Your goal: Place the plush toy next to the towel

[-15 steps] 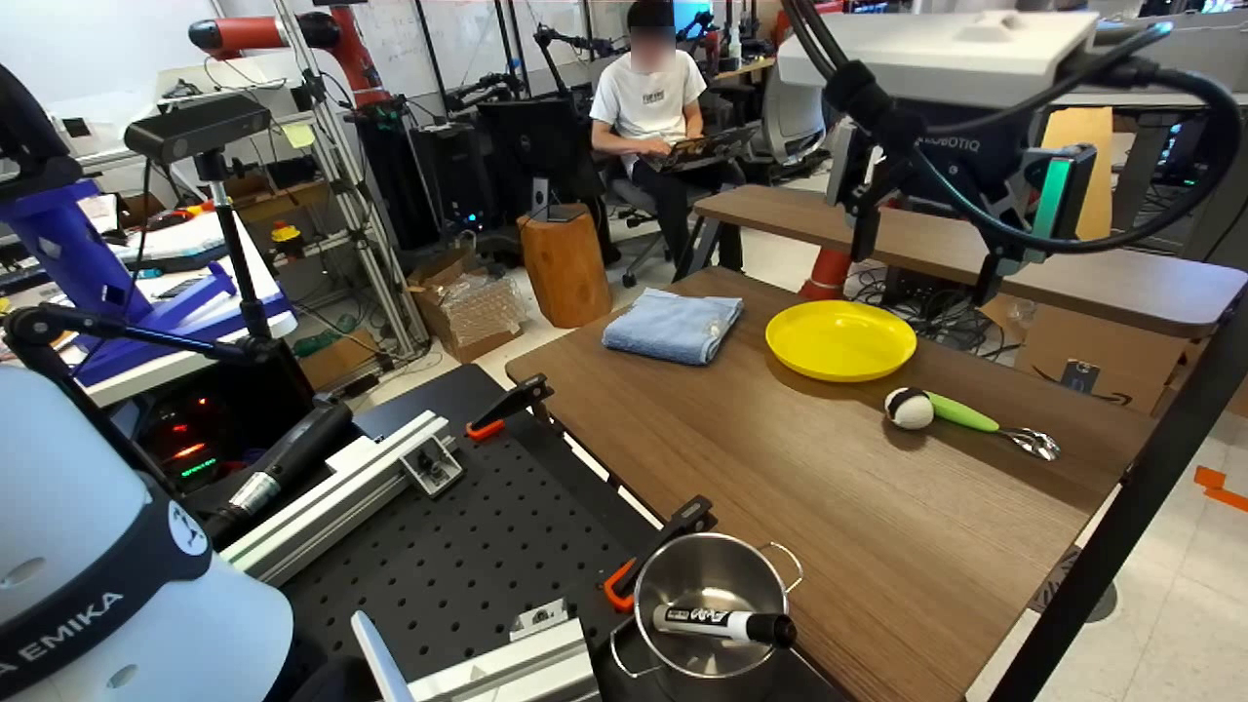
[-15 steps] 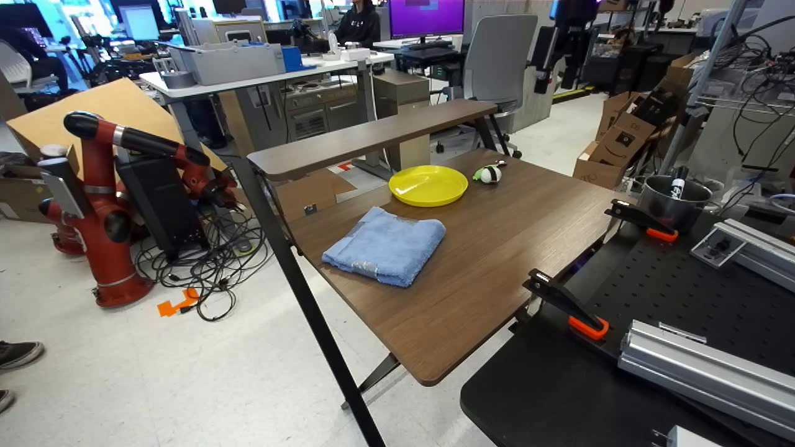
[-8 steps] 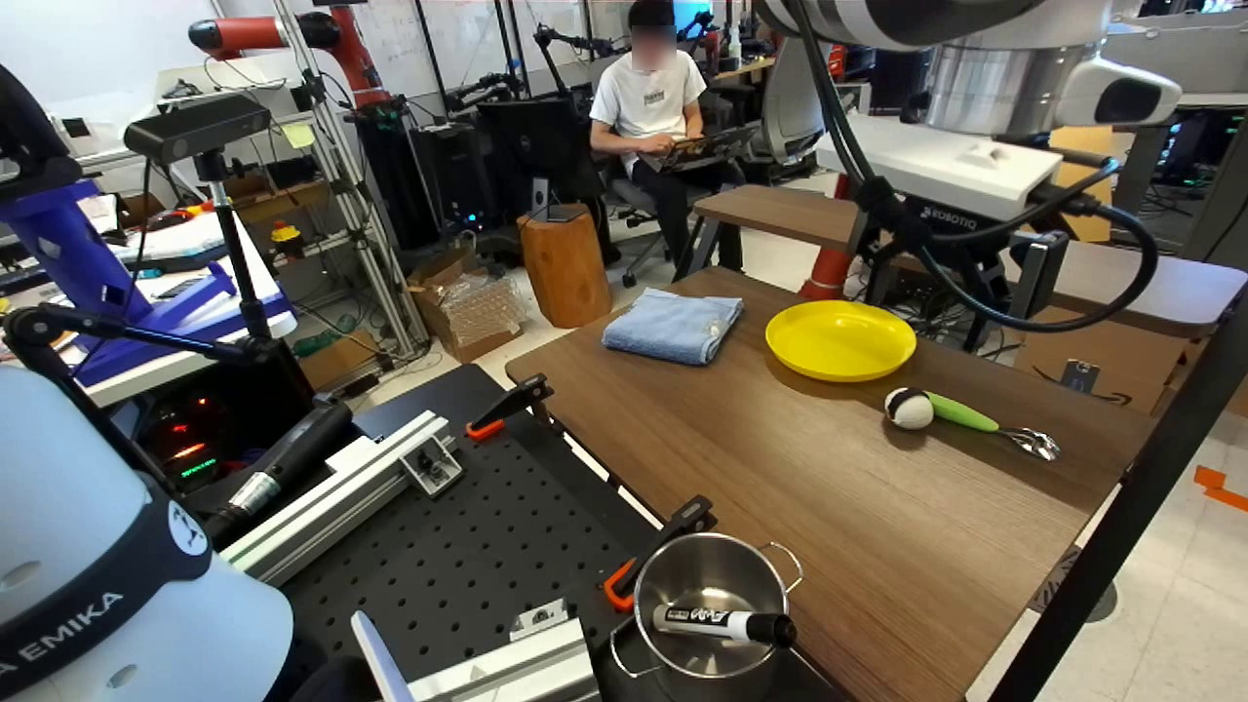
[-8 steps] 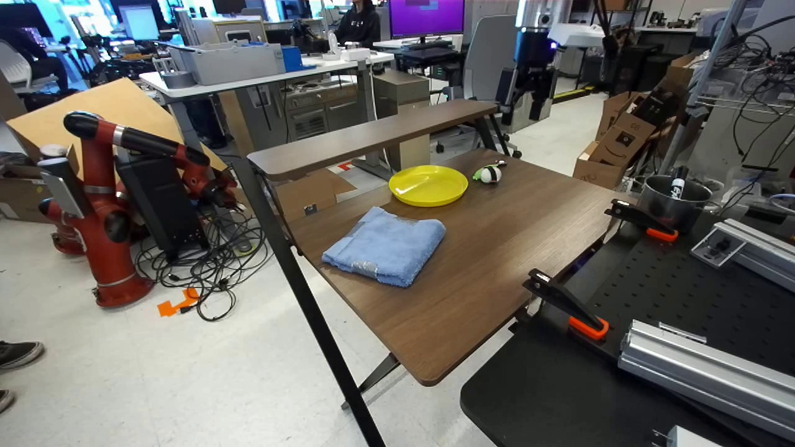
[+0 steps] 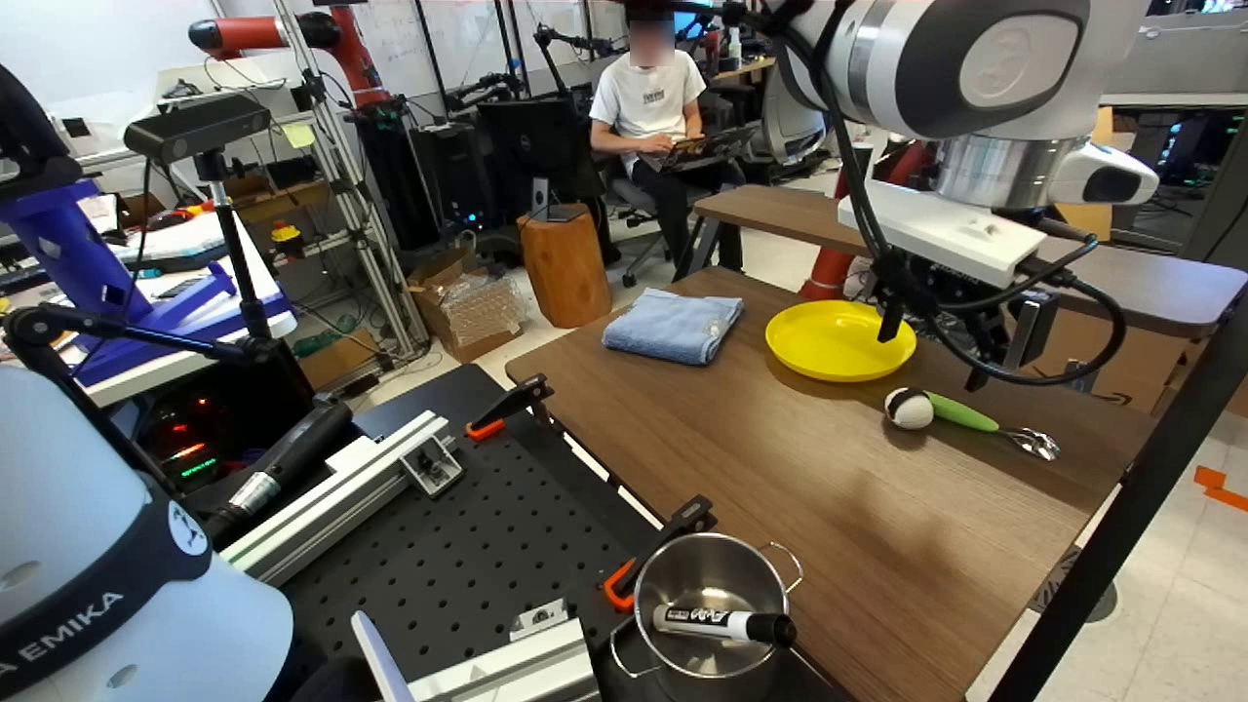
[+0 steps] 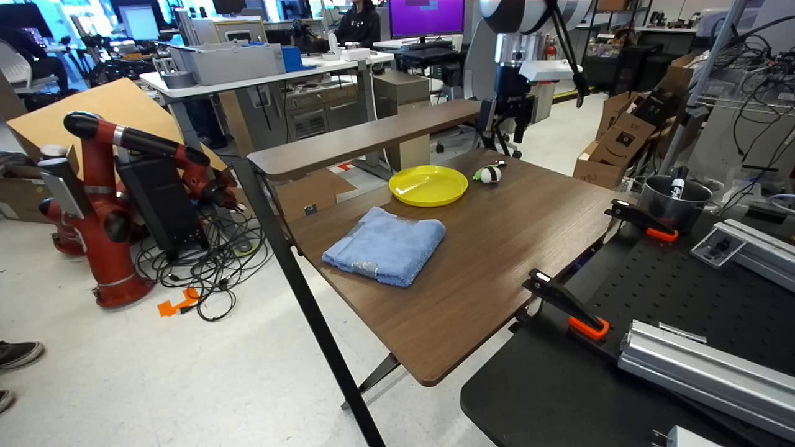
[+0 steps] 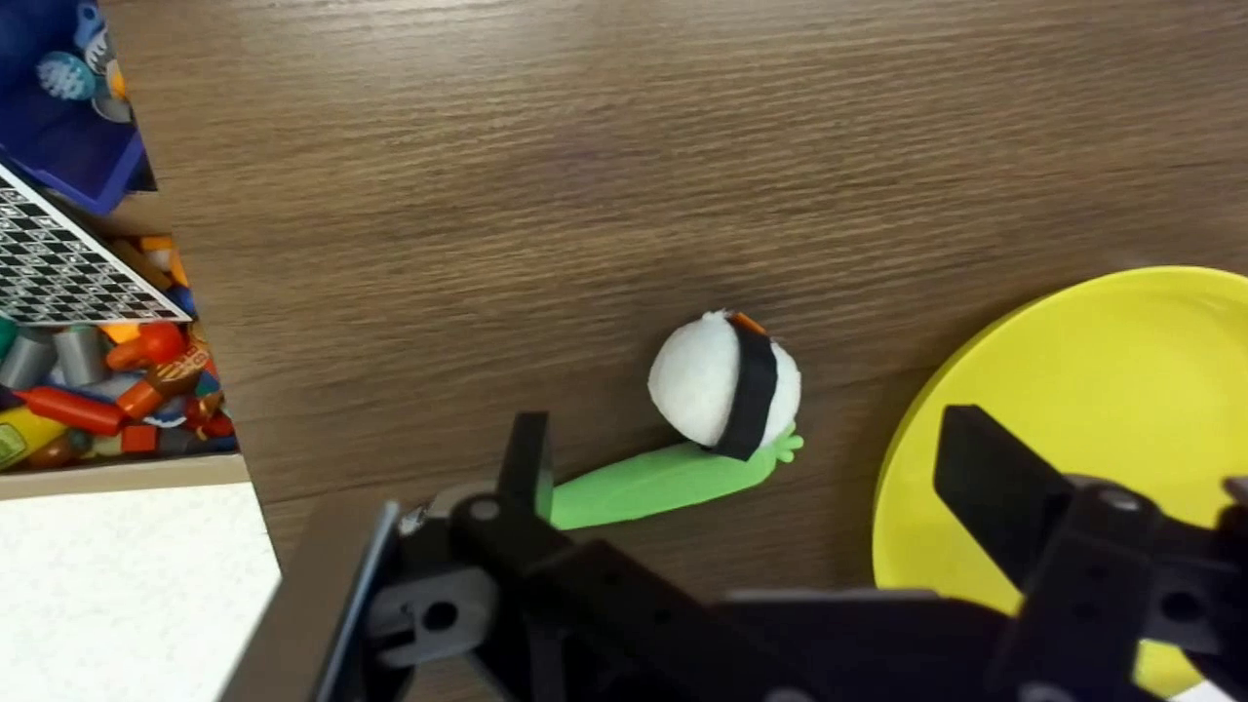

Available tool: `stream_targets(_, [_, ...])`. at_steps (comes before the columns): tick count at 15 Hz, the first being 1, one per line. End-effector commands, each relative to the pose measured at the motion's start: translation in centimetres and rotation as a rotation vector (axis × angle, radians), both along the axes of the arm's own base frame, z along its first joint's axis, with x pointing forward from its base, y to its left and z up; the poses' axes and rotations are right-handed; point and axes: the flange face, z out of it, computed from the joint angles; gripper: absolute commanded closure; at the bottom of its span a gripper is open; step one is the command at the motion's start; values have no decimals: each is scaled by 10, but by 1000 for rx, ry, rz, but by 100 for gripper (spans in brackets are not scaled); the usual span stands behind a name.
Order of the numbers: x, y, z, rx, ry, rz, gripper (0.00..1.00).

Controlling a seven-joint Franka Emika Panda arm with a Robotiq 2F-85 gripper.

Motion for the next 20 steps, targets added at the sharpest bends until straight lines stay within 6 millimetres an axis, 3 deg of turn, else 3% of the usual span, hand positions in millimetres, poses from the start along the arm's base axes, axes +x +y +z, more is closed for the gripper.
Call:
stream_targets(1, [11,-3,-19,-12,26,-9,0])
stream_targets(7, [14,-2,-54,-46,74,5,0])
stream_targets(17, [31,1,-73,-80,76,-4,0])
stream_targets(18, [33,3,-76,-87,74,-2,25])
stream_targets(19, [34,4,-78,-91,74,0,26])
stream_targets(20, [35,5,-80,-94,75,0,35])
